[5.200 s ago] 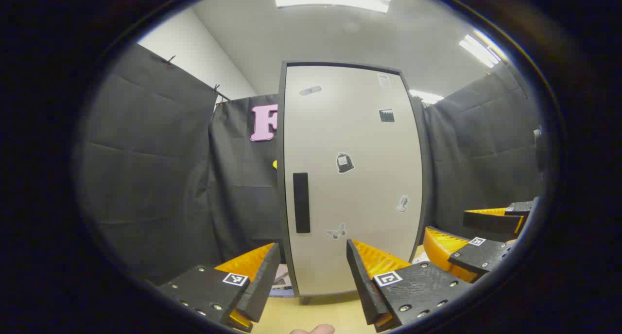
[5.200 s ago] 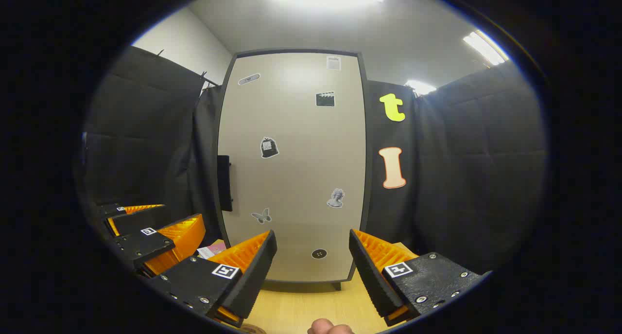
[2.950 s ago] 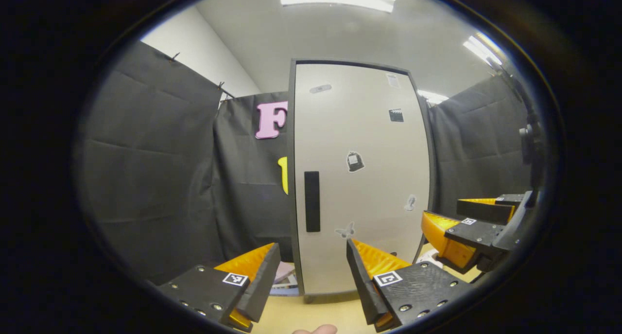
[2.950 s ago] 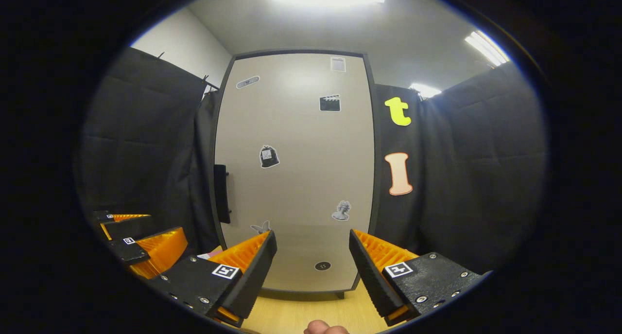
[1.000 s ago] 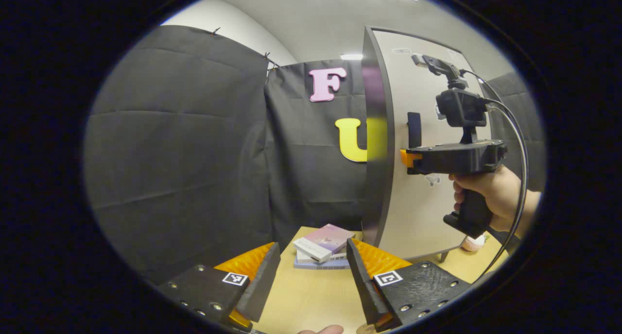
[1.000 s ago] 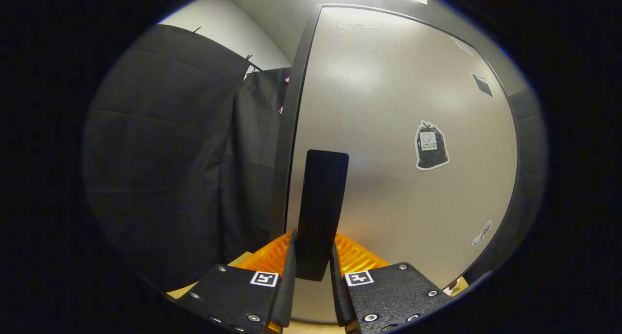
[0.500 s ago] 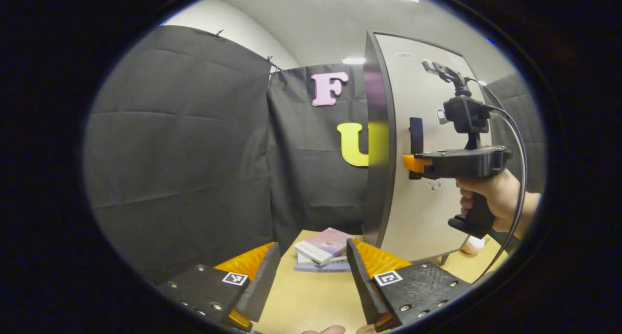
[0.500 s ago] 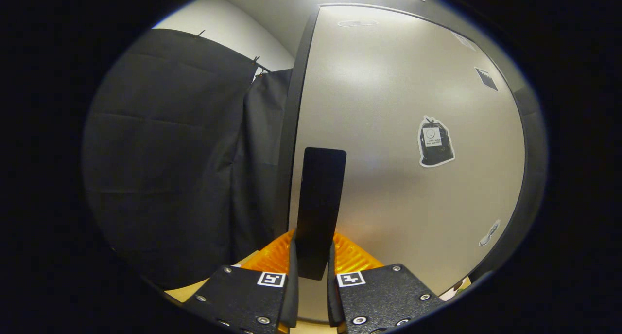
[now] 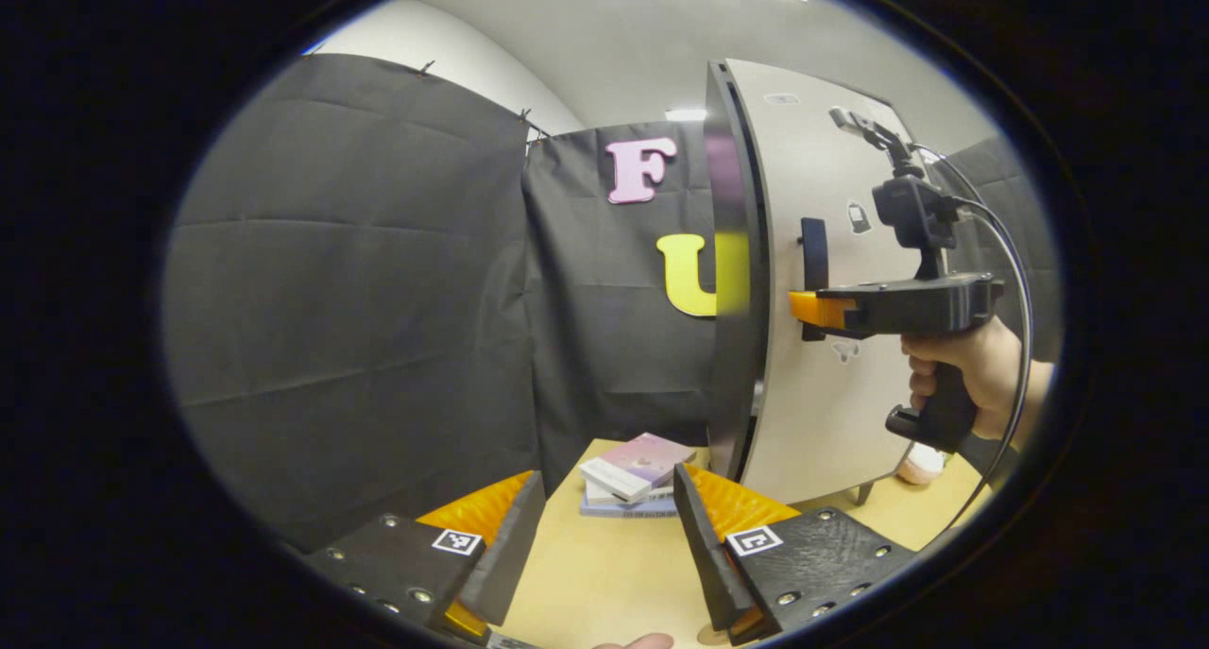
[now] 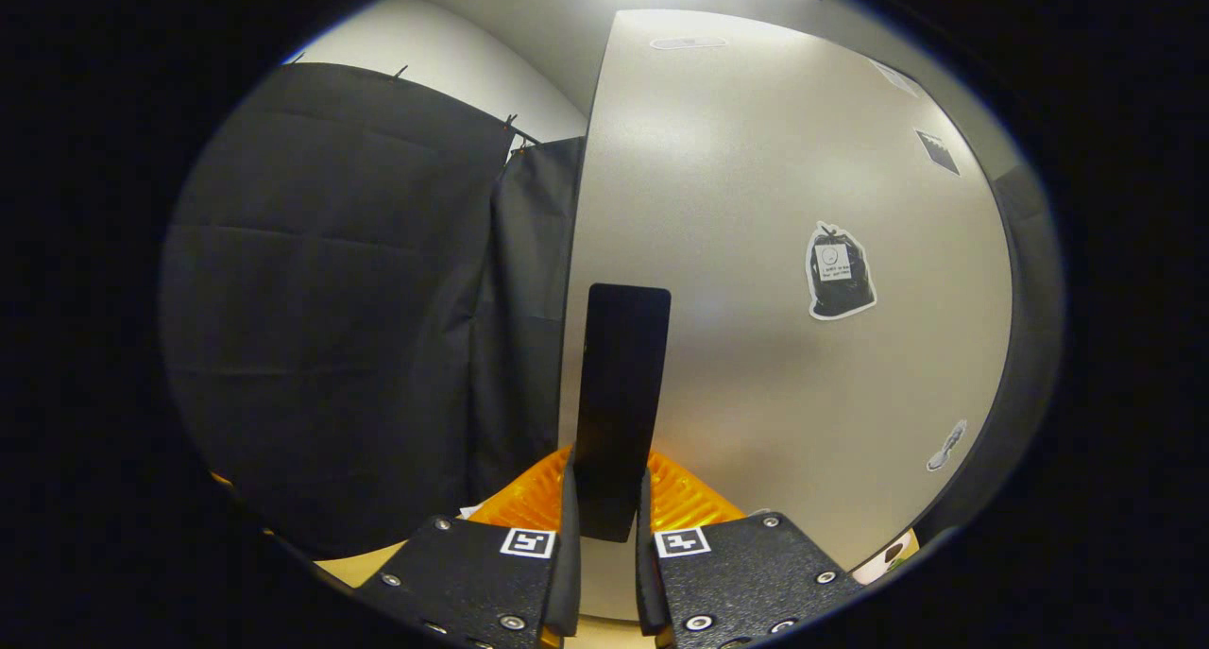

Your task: Open the cabinet door with the right hand, grasp the bottle in the cabinet with the left hand and place it on the coaster, then close the cabinet door with the right hand.

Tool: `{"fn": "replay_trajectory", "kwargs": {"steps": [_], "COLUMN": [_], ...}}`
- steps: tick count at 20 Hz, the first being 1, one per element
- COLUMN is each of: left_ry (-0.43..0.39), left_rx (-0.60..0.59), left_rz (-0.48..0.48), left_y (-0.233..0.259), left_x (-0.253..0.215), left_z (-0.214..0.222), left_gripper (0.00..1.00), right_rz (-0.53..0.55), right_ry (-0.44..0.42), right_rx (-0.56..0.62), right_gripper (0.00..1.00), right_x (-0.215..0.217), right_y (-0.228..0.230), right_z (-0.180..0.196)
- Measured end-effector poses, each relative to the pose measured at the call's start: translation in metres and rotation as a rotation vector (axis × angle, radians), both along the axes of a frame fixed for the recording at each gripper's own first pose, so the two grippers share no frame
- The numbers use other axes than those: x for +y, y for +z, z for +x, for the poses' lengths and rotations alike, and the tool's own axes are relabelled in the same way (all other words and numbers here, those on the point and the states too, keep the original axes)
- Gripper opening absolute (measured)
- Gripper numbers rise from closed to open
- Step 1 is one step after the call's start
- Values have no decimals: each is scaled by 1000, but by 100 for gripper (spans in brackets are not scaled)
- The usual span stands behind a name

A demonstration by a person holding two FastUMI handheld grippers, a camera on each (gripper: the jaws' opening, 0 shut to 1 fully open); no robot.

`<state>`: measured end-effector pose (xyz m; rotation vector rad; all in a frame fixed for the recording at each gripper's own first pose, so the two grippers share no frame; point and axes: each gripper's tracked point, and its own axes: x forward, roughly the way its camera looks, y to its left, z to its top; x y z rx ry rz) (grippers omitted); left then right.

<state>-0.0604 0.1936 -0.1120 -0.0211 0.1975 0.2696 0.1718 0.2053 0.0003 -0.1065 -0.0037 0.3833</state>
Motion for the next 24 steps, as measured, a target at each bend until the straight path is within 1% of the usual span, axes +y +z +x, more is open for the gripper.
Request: {"fn": "replay_trajectory", "kwargs": {"steps": [6, 11, 14, 17, 24], "left_ry": [-19, -21, 1, 9, -9], "left_rx": [-6, 9, 12, 0, -28], "left_rz": [-18, -19, 1, -3, 66], "left_y": [7, 4, 6, 9, 36], "left_x": [-4, -3, 0, -1, -15], "left_z": [-4, -2, 1, 4, -3], "left_gripper": [79, 79, 78, 79, 78], "right_rz": [-13, -17, -26, -32, -37], "right_ry": [49, 91, 119, 161, 248], "right_rx": [6, 6, 3, 5, 26], "right_gripper": [24, 24, 24, 24, 24], "right_x": [-10, -16, -22, -28, -48], "right_y": [1, -2, 0, 0, 0], "right_z": [-29, -37, -51, -67, -71]}}
